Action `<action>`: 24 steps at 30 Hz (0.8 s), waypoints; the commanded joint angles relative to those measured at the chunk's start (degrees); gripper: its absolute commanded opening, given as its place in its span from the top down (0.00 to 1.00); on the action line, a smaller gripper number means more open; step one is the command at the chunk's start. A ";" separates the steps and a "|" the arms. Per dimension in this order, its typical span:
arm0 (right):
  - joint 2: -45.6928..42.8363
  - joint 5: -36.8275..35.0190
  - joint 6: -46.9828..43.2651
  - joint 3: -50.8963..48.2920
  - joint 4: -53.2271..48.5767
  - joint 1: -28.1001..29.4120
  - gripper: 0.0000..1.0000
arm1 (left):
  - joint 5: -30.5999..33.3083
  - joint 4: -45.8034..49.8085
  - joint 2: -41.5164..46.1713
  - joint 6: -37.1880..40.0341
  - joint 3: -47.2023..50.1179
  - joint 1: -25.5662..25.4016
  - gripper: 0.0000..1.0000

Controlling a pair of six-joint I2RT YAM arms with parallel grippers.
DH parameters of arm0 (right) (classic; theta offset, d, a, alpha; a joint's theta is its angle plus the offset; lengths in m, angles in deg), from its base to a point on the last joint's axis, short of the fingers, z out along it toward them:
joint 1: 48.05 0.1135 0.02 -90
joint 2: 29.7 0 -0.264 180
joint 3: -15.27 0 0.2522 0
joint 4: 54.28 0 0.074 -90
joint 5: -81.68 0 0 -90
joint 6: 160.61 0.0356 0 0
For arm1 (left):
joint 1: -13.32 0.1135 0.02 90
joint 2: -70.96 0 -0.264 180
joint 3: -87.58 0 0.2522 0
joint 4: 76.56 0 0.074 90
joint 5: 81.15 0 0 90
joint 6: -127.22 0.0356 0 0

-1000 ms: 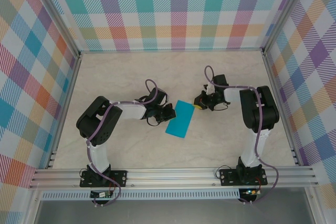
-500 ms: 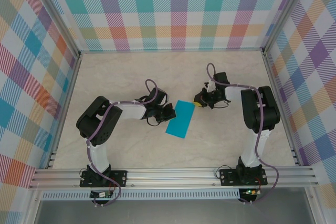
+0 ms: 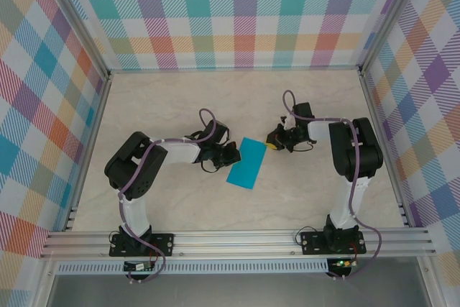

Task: Fold a paper plane with a square sheet of paper (pick it up from the middle)
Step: Fold the square sheet of paper in half at the center of the table.

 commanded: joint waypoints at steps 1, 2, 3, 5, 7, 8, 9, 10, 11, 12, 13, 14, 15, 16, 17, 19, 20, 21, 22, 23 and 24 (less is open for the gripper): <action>0.93 -2.80 -1.74 -1.94 0.41 0.05 1.00 | 2.39 9.08 -2.98 1.22 1.72 -0.84 1.00; 1.09 -3.24 -1.73 -1.62 -0.38 0.05 1.00 | 2.39 9.16 -2.97 1.26 1.71 -0.84 1.00; 1.10 -3.23 -1.70 -1.25 -0.94 0.05 1.00 | 2.31 9.17 -2.98 1.14 1.70 -0.83 1.00; 0.87 -1.18 -0.86 -0.59 -0.67 -0.02 1.00 | 2.39 9.16 -2.93 1.20 1.68 -0.84 1.00; -0.50 0.73 0.28 -0.40 0.10 0.05 1.00 | 2.39 9.37 -2.89 1.20 1.52 -0.82 1.00; -1.75 1.08 0.57 -0.40 -0.13 0.05 1.00 | 2.56 9.45 -2.79 1.14 1.59 -0.84 1.00; -3.01 1.12 0.71 -0.40 -0.48 0.04 1.00 | 2.57 9.39 -2.80 1.15 1.61 -0.82 1.00; -4.63 1.16 0.75 -0.53 -0.85 0.05 1.00 | 2.57 9.42 -2.76 1.07 1.57 -0.84 1.00; -6.34 1.10 0.75 -0.74 -1.20 0.04 1.00 | 2.48 9.23 -2.64 0.96 1.69 -0.84 1.00; -7.69 1.00 0.79 -1.11 -1.45 0.04 1.00 | 2.48 8.90 -2.39 0.80 1.85 -0.84 1.00; -9.25 1.00 1.05 -1.72 -1.59 0.16 1.00 | 2.61 8.58 -2.15 0.61 2.04 -0.84 1.00; -10.48 1.00 1.15 -2.42 -1.60 0.14 1.00 | 2.80 8.71 -1.97 0.59 2.04 -0.84 1.00; -11.55 1.00 1.31 -3.19 -1.60 0.23 1.00 | 2.91 8.89 -1.97 0.67 1.96 -0.84 1.00; -12.71 1.00 1.60 -4.07 -1.41 0.43 1.00 | 2.83 8.90 -2.05 0.79 1.88 -0.84 1.00; -13.86 0.85 2.14 -5.38 -0.61 0.70 1.00 | 2.75 8.86 -2.10 0.93 1.89 -0.84 1.00; -15.64 -0.03 3.41 -7.59 0.85 1.72 1.00 | 2.83 8.73 -2.18 0.92 1.93 -0.84 1.00; -16.25 -0.34 3.42 -8.39 1.10 2.64 1.00 | 2.63 8.73 -2.35 0.92 1.79 -0.84 1.00; -16.80 -0.72 3.22 -8.93 0.73 3.60 1.00 | 2.39 8.85 -2.48 0.92 1.48 -0.84 1.00; -17.31 -1.07 3.40 -9.53 0.46 4.31 1.00 | 2.37 9.05 -2.54 0.99 1.37 -0.84 1.00; -18.04 -1.19 4.05 -10.46 1.03 5.01 1.00 | 2.48 9.22 -2.41 1.06 1.36 -0.84 1.00; -18.90 -1.19 4.81 -11.52 2.02 5.92 1.00 | 2.65 9.16 -2.30 1.12 1.32 -0.84 1.00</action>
